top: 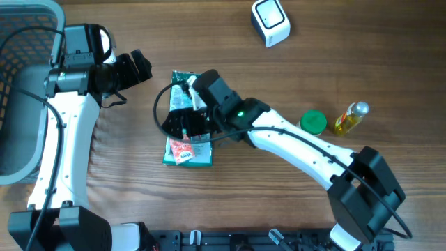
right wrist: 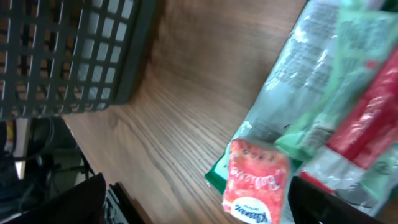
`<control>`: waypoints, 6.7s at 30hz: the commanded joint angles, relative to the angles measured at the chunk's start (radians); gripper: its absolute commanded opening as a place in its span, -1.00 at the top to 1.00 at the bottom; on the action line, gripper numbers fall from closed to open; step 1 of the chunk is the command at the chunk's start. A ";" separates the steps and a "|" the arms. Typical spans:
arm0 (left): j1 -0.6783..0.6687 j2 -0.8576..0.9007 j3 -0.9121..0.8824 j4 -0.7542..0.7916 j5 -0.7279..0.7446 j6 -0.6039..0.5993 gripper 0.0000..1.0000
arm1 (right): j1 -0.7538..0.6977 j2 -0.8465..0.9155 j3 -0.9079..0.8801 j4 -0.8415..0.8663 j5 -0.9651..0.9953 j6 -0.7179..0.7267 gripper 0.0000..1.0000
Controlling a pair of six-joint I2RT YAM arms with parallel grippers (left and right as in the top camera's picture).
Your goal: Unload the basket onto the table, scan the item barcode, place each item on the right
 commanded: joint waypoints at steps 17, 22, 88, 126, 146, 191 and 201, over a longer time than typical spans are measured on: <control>0.004 -0.003 0.012 0.002 0.012 0.021 -1.00 | -0.011 0.103 -0.001 -0.080 0.234 0.138 -0.09; 0.004 -0.003 0.012 0.002 0.011 0.021 -1.00 | -0.011 0.131 -0.001 -0.077 0.235 0.137 -0.07; 0.004 -0.003 0.012 0.002 0.012 0.021 -1.00 | -0.126 -0.109 -0.001 -0.324 -0.393 -0.747 0.92; 0.004 -0.003 0.012 0.002 0.011 0.021 -1.00 | -0.200 -0.116 -0.001 -0.565 -0.292 -1.030 0.91; 0.004 -0.003 0.012 0.002 0.012 0.021 -1.00 | -0.200 -0.104 -0.001 -0.359 0.183 -0.467 0.91; 0.004 -0.003 0.012 0.002 0.011 0.021 -1.00 | -0.200 -0.104 -0.001 -0.365 0.184 -0.494 0.91; 0.004 -0.003 0.012 0.002 0.011 0.021 -1.00 | -0.275 -0.104 0.098 -0.412 0.250 -0.523 0.92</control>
